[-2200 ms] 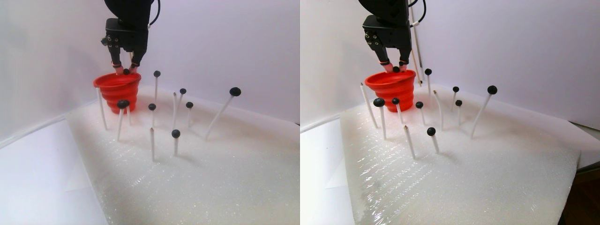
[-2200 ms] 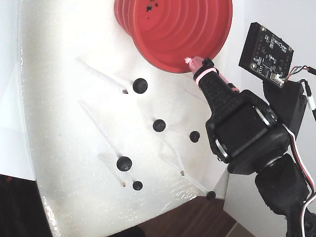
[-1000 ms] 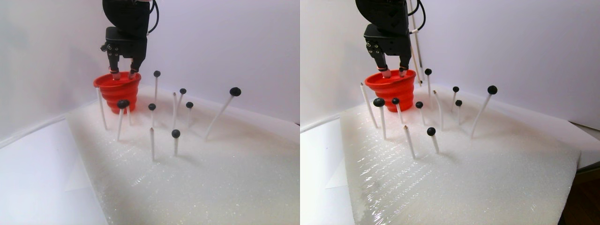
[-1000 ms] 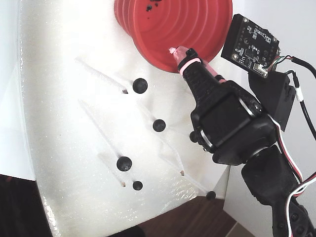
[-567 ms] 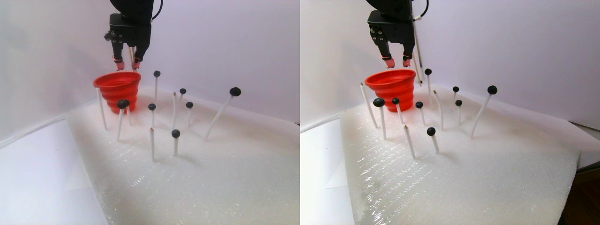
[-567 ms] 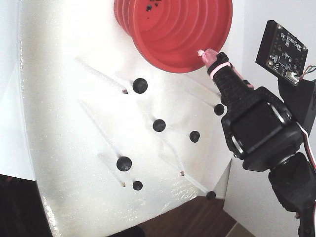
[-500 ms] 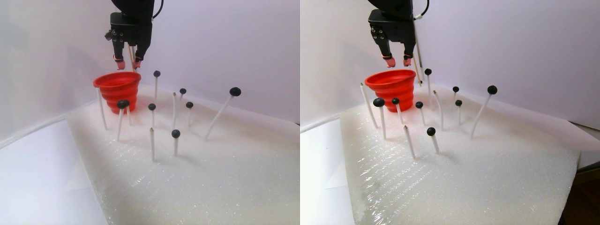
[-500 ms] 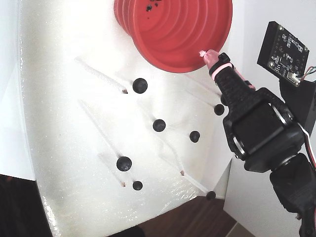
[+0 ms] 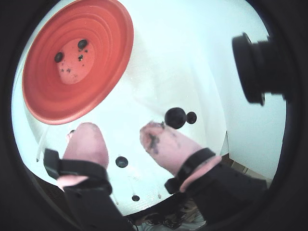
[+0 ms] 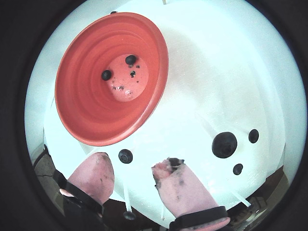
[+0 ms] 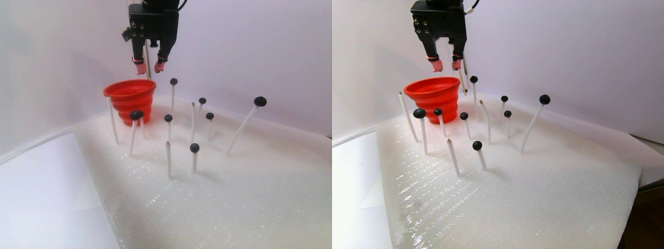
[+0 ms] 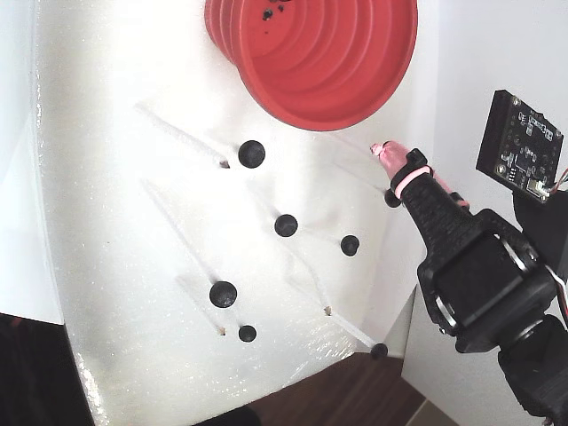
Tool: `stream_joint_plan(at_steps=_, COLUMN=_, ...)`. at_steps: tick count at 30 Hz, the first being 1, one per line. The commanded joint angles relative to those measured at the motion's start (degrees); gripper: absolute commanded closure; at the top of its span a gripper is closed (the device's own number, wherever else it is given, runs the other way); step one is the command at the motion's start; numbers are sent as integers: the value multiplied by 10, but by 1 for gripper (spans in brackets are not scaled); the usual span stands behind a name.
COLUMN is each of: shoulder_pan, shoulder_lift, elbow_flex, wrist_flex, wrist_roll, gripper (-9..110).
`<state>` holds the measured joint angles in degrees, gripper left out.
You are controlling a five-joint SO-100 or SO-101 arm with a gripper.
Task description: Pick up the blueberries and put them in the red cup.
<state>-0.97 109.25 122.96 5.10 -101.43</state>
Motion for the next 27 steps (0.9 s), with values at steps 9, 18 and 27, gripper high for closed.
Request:
stream_joint_plan(at_steps=9, shoulder_pan=48, shoulder_lift=90, elbow_flex=23, wrist_flex=16, wrist_roll=-20, gripper=85)
stream_joint_plan(at_steps=18, shoulder_pan=79, shoulder_lift=101, elbow_flex=30, wrist_flex=28, wrist_roll=-25, gripper=85)
stream_joint_plan(at_steps=27, shoulder_pan=92, shoulder_lift=75, elbow_flex=25, wrist_flex=2, wrist_roll=-28, gripper=85)
